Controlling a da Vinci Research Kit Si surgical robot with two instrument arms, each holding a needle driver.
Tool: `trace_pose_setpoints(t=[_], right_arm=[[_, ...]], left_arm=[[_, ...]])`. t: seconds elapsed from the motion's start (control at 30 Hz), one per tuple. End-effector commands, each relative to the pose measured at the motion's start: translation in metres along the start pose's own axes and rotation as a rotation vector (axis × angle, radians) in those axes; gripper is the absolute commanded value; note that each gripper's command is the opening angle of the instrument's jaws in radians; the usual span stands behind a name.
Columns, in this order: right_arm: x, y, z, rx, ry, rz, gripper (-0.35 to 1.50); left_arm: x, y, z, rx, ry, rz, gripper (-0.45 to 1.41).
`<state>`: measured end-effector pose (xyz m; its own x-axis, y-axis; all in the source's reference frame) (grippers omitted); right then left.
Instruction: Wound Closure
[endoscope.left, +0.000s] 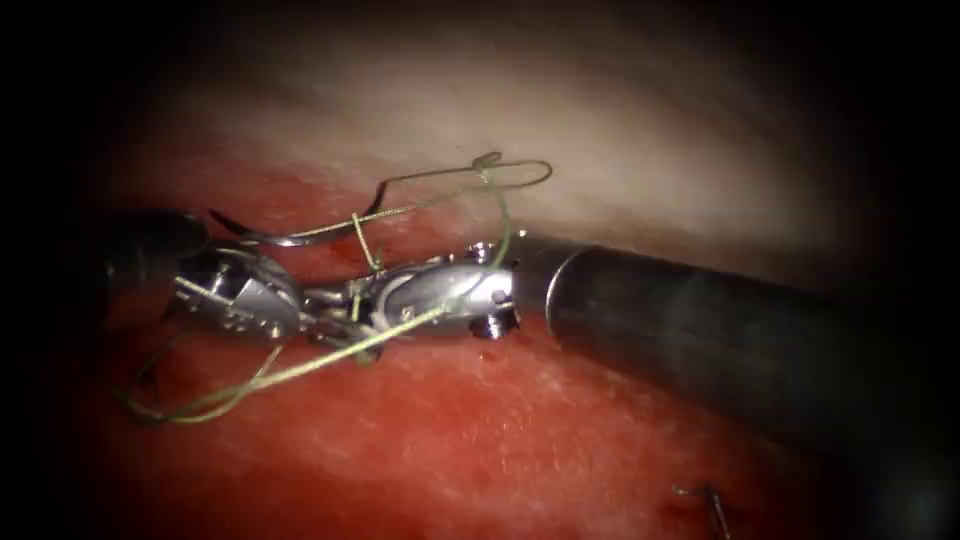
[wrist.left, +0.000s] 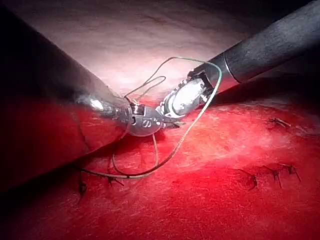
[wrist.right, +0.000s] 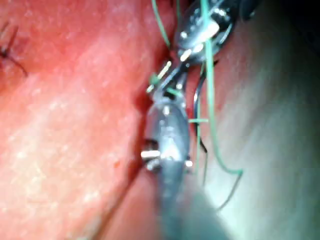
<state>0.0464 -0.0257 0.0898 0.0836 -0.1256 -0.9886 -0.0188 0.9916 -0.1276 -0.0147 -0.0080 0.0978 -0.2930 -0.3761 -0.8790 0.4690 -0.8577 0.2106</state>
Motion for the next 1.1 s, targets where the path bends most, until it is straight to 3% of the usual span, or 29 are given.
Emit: trace_pose_setpoints(t=[0.03, 0.07, 0.1, 0.17, 0.2, 0.57, 0.73, 0.9, 1.1], right_arm=[[-0.0003, 0.0001, 0.0003, 0.006, 0.004, -0.001, -0.35], [-0.0002, 0.0001, -0.0004, -0.012, -0.017, 0.001, 0.24], [0.0, 0.0002, -0.0011, -0.047, -0.041, 0.003, 0.67], [0.0002, 0.0005, -0.0021, -0.103, -0.064, 0.016, 1.16], [0.0004, 0.0006, -0.0026, -0.113, -0.068, 0.02, 1.25], [0.0025, -0.0003, -0.0096, -0.124, -0.084, 0.074, 1.28], [0.003, -0.0013, -0.0132, -0.13, -0.101, 0.129, 1.3], [0.0033, -0.0019, -0.0162, -0.152, -0.129, 0.197, 1.28], [0.0032, -0.0019, -0.0171, -0.164, -0.134, 0.257, 1.26]], left_arm=[[-0.0003, -0.0001, 0.0003, -0.002, 0.005, 0.002, -0.45], [-0.0003, -0.0002, -0.0004, -0.002, 0.012, 0.002, -0.45], [-0.0003, -0.0003, -0.0007, 0.0, 0.006, 0.002, -0.45], [-0.0003, -0.0007, -0.0014, 0.008, 0.001, -0.001, -0.45], [-0.0004, -0.0009, -0.0017, 0.014, -0.007, -0.002, -0.45], [-0.0025, -0.0044, -0.0078, 0.123, -0.076, -0.064, -0.45], [-0.0058, -0.0071, -0.0121, 0.209, -0.116, -0.126, -0.45], [-0.0123, -0.0087, -0.014, 0.279, -0.183, -0.204, -0.45], [-0.0198, -0.0085, -0.0123, 0.333, -0.209, -0.346, -0.45]])
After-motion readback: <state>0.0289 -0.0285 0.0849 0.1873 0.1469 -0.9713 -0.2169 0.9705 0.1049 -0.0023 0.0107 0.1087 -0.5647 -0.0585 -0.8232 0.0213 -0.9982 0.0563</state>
